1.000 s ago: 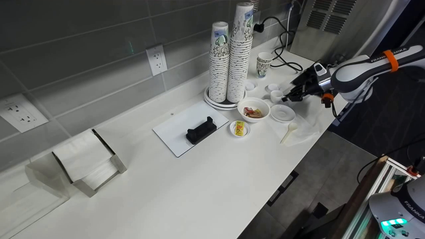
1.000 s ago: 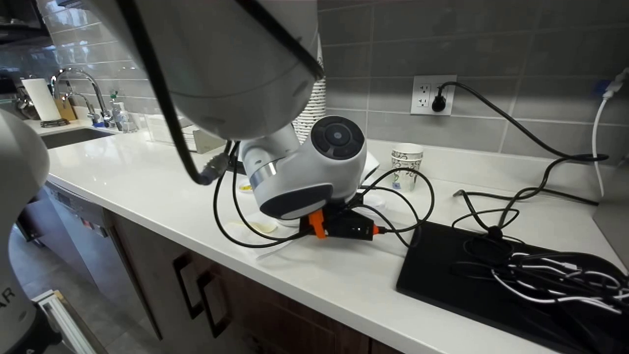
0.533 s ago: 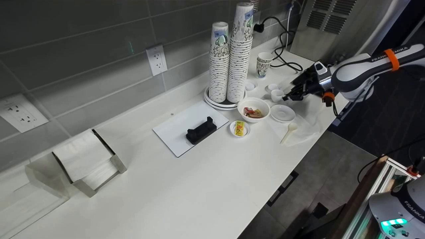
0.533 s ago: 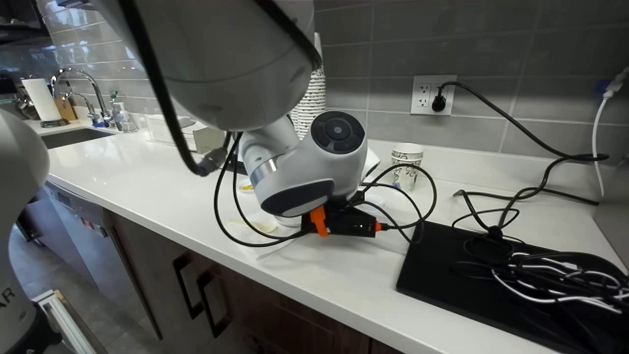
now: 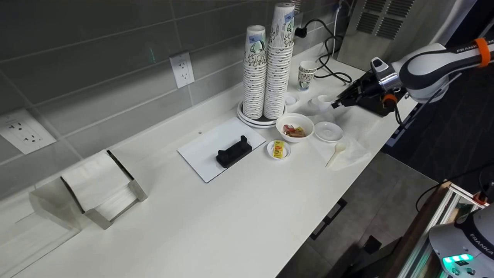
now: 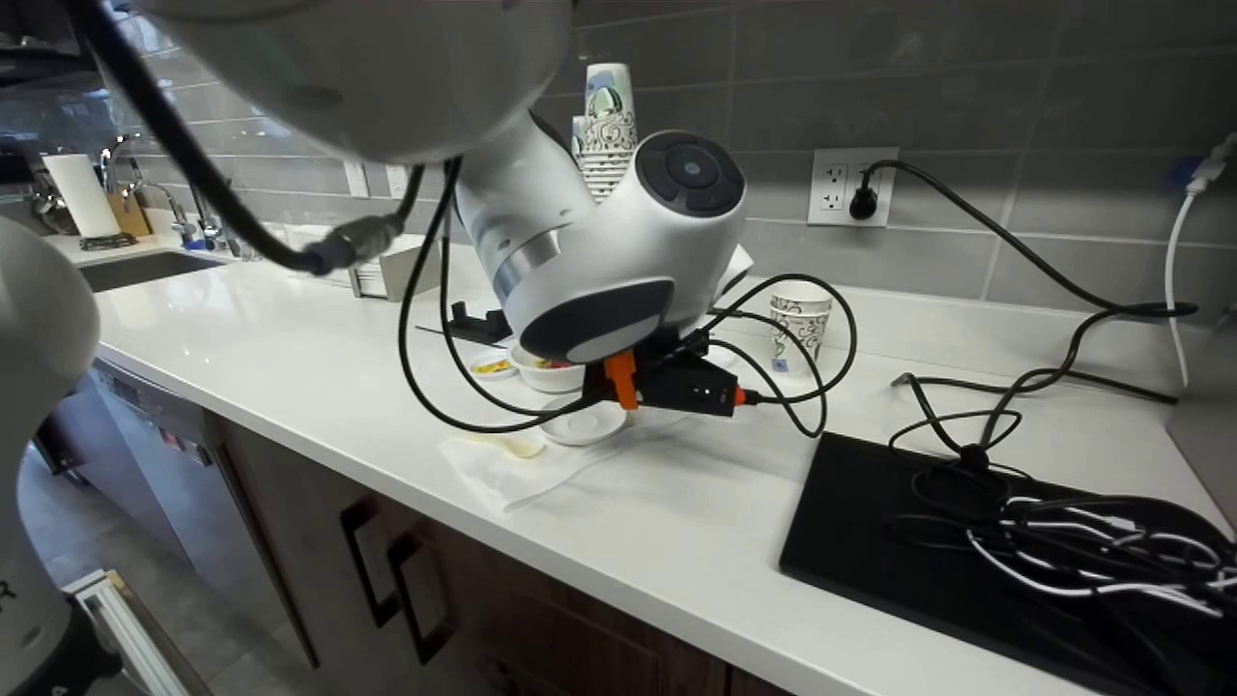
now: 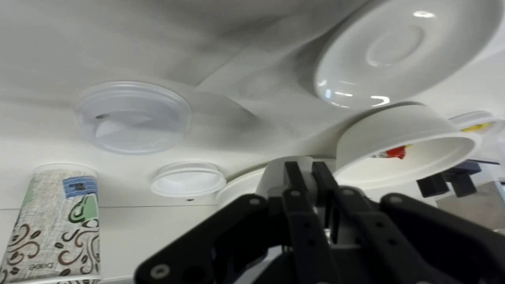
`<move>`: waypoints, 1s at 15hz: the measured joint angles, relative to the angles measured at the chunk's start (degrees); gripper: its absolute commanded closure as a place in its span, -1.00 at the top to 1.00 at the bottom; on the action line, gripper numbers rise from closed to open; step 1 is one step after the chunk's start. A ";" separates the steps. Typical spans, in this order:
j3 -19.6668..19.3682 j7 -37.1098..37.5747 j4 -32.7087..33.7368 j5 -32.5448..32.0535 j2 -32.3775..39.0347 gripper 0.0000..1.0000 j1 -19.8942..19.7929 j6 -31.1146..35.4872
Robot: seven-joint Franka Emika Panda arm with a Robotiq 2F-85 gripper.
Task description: Put the teacup upside down on the plate
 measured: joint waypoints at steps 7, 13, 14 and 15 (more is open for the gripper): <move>9.68 5.97 4.16 5.99 -2.55 -0.94 -11.48 -30.75; 6.95 18.22 10.94 8.59 -1.74 -0.94 -9.32 -43.42; 6.05 20.88 11.53 8.53 -1.32 -0.94 -8.19 -42.85; 5.20 23.50 12.05 8.37 -0.72 -0.94 -6.94 -42.19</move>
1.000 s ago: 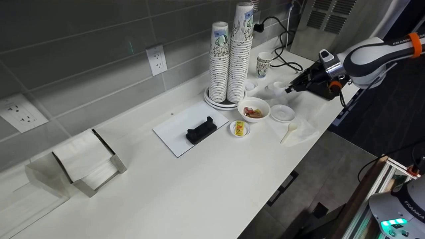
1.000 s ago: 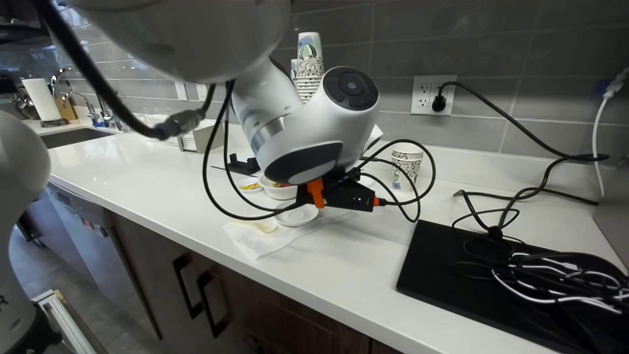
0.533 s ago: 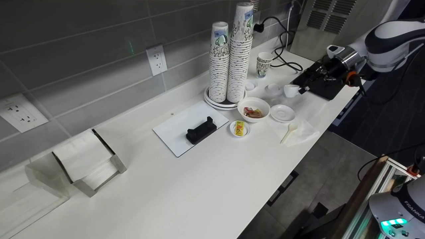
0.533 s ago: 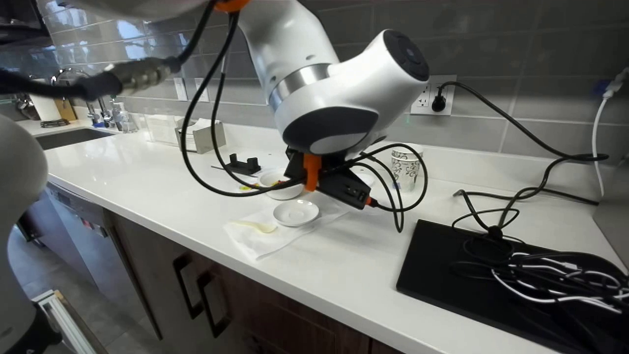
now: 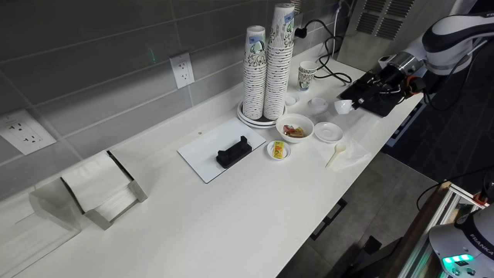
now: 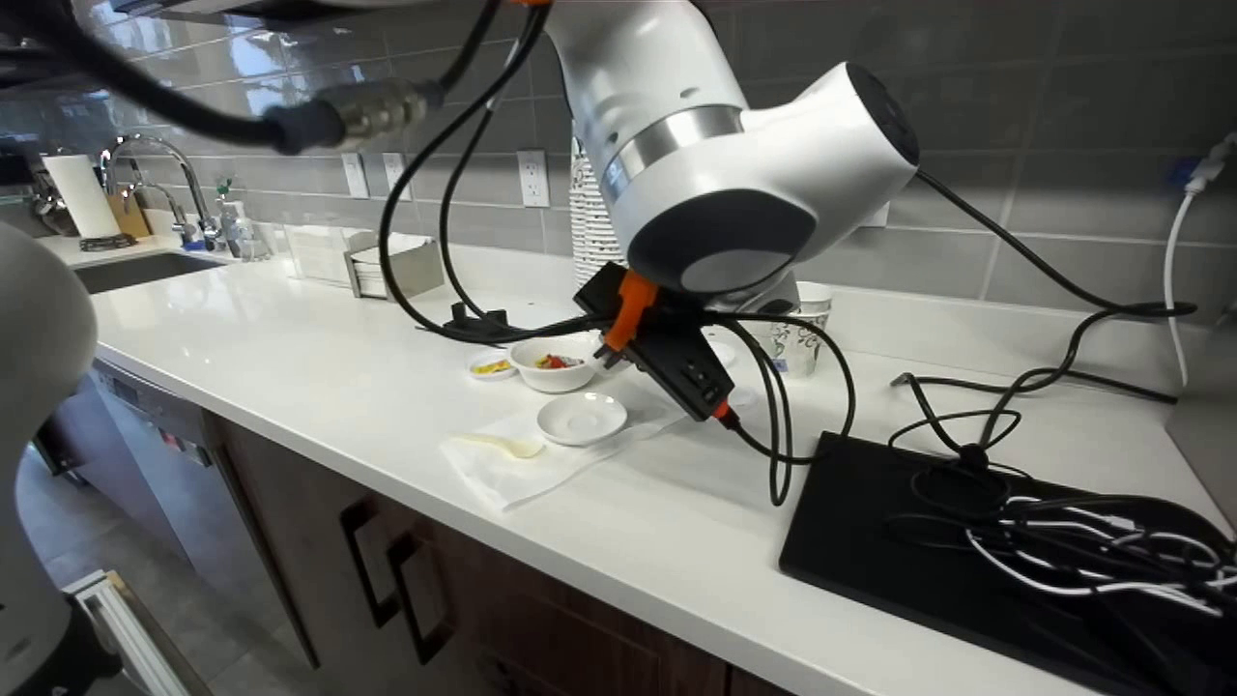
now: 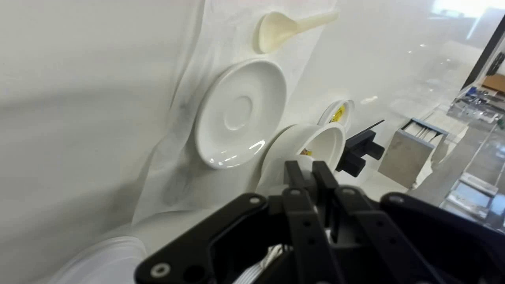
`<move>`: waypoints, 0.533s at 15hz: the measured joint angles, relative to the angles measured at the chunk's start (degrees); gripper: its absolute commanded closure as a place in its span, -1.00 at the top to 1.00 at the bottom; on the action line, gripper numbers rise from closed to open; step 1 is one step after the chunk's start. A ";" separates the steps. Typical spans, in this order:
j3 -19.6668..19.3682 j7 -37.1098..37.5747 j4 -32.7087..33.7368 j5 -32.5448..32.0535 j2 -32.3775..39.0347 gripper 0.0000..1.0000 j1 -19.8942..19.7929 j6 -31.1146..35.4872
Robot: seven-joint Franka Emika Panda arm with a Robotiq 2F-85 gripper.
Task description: Put the teacup upside down on the plate
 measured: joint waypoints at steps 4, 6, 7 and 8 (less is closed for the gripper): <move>-2.57 9.35 4.14 0.63 0.58 -0.94 6.44 -6.79; -4.82 12.14 6.28 0.67 0.10 -0.94 9.58 -11.80; -6.29 13.27 7.24 0.68 -0.26 -0.94 10.89 -14.02; -7.72 14.35 8.17 0.69 -0.70 -0.94 11.91 -16.06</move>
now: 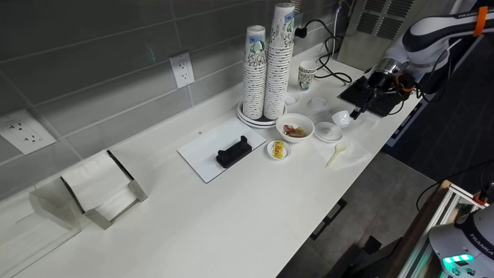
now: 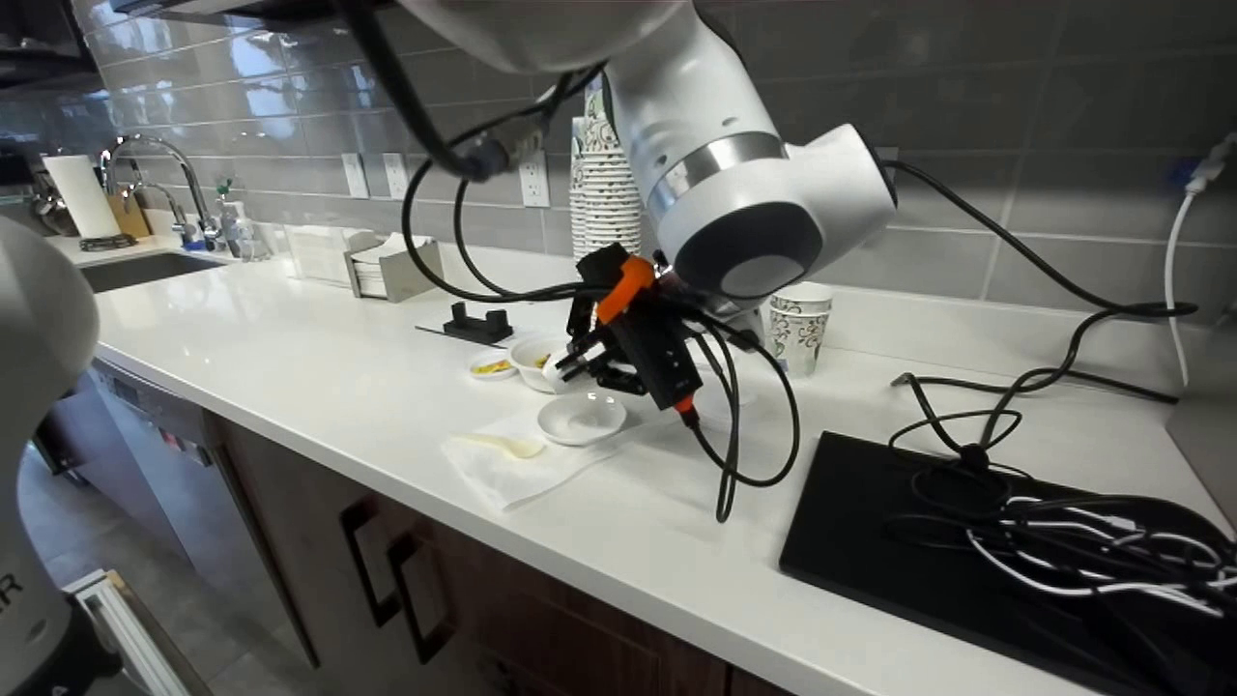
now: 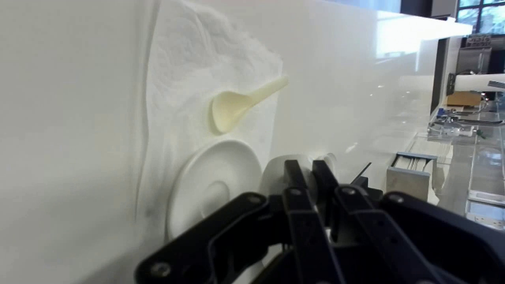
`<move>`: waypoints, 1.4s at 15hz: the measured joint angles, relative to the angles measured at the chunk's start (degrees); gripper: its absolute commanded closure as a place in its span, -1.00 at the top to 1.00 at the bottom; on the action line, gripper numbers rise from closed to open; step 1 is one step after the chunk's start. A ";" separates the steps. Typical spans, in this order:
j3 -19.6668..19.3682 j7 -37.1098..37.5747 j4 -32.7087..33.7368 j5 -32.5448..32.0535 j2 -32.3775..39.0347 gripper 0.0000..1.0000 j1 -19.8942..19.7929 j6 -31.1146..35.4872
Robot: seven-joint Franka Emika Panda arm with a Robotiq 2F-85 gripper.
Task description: Put the teacup upside down on the plate
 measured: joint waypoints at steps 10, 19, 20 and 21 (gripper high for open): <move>-4.35 5.23 5.53 1.07 -4.31 -0.94 2.05 -7.90; -6.73 20.98 11.70 7.29 -6.02 -0.94 5.49 -20.37; -7.64 22.98 13.26 7.95 -6.53 -0.94 6.62 -21.83; -8.75 25.02 14.72 8.54 -7.18 -0.94 7.92 -22.84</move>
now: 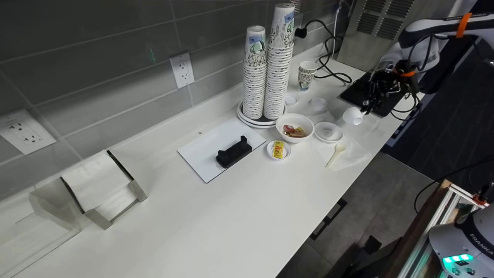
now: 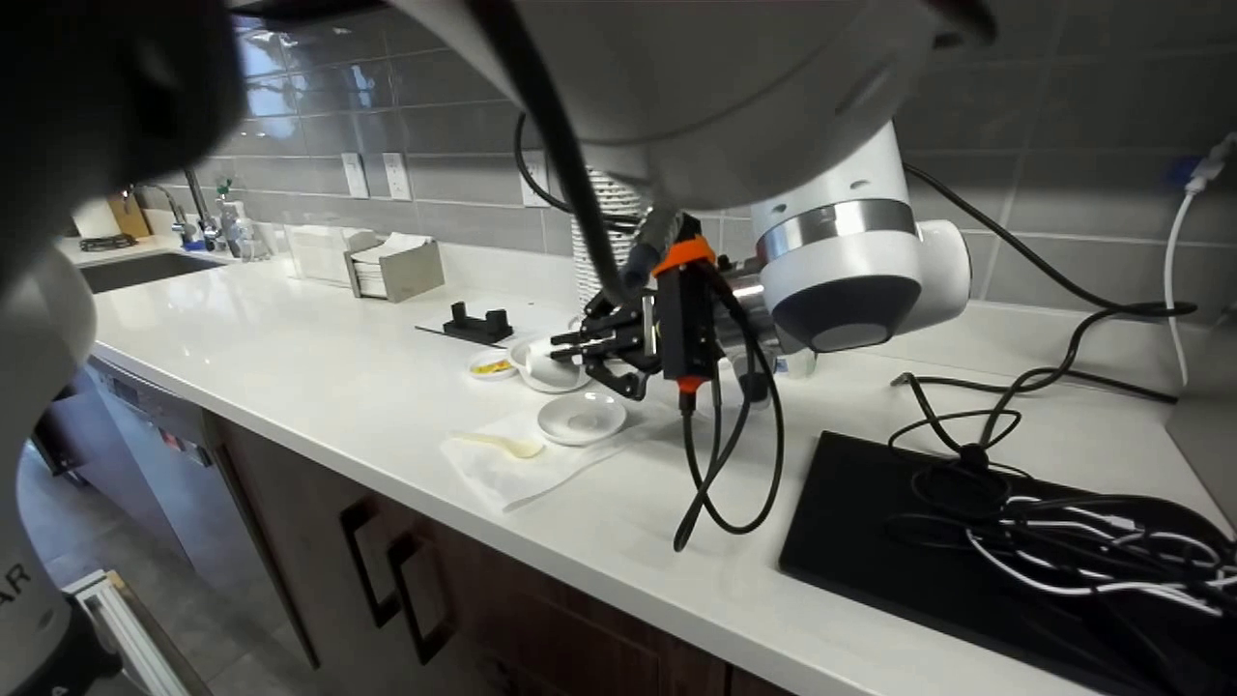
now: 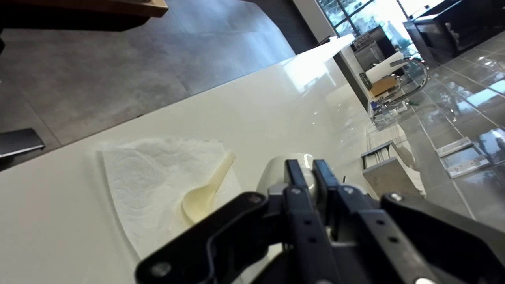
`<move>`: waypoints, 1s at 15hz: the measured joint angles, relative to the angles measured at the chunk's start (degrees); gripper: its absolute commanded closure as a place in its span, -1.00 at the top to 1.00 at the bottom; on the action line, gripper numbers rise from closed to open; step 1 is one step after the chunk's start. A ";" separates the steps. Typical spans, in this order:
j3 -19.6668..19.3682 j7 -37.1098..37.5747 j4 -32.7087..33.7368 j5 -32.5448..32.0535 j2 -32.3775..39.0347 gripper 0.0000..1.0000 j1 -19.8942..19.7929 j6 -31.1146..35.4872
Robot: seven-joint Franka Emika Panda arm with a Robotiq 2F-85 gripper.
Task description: Put the teacup upside down on the plate
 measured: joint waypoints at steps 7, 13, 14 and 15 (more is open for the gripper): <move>-6.57 14.80 8.34 5.44 -7.31 -0.94 10.39 -2.19; -10.33 27.70 12.67 11.74 -11.78 -0.94 13.84 -2.15; -10.70 29.86 13.05 12.85 -12.30 -0.94 13.88 -2.15; -11.03 32.05 13.39 13.89 -12.84 -0.94 13.86 -2.06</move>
